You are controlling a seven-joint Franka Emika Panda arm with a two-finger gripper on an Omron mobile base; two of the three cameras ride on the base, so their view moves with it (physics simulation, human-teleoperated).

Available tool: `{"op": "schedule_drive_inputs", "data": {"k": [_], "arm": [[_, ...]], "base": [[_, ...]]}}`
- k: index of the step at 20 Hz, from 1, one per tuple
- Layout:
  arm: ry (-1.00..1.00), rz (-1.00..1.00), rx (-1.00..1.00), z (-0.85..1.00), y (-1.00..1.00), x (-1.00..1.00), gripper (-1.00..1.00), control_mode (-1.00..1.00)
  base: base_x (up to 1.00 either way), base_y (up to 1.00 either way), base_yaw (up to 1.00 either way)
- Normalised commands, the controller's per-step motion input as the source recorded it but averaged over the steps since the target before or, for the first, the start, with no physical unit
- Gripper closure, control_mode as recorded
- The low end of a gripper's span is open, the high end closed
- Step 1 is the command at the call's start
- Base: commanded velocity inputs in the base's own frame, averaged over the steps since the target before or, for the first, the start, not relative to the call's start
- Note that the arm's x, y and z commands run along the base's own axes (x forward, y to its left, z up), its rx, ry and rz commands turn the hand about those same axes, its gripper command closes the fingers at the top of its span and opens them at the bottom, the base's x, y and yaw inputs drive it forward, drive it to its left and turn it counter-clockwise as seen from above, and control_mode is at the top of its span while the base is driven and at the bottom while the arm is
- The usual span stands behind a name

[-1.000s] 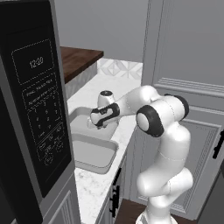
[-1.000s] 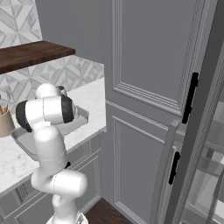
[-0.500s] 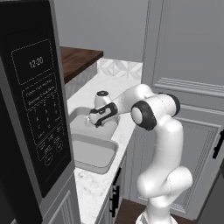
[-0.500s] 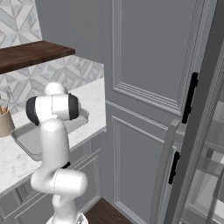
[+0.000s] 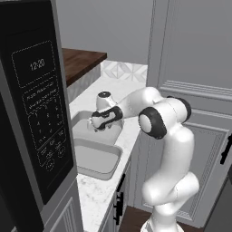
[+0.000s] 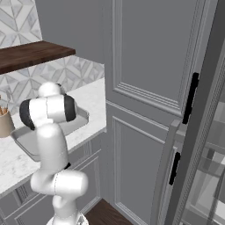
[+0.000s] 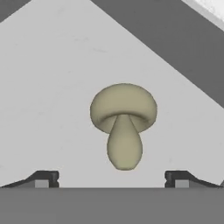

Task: Place one mushroom and one chicken drumstick in each tupperware on the nearby counter, to pack two identical lunches.

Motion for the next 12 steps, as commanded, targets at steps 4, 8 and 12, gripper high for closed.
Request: {"op": "schedule_drive_inputs", "data": {"k": [4, 8, 12], "arm": [[-0.17, -0.01, 0.00, 0.44, -0.20, -0.86, -1.00, -1.00], [-0.23, -0.03, 0.00, 0.35, -0.33, -1.00, -1.00, -1.00], [-0.25, -0.03, 0.05, 0.87, -0.27, -1.00, -1.00, -1.00]], "base": [[0.00, 0.00, 0.00], [0.00, 0.00, 0.00], [0.00, 0.00, 0.00]]}}
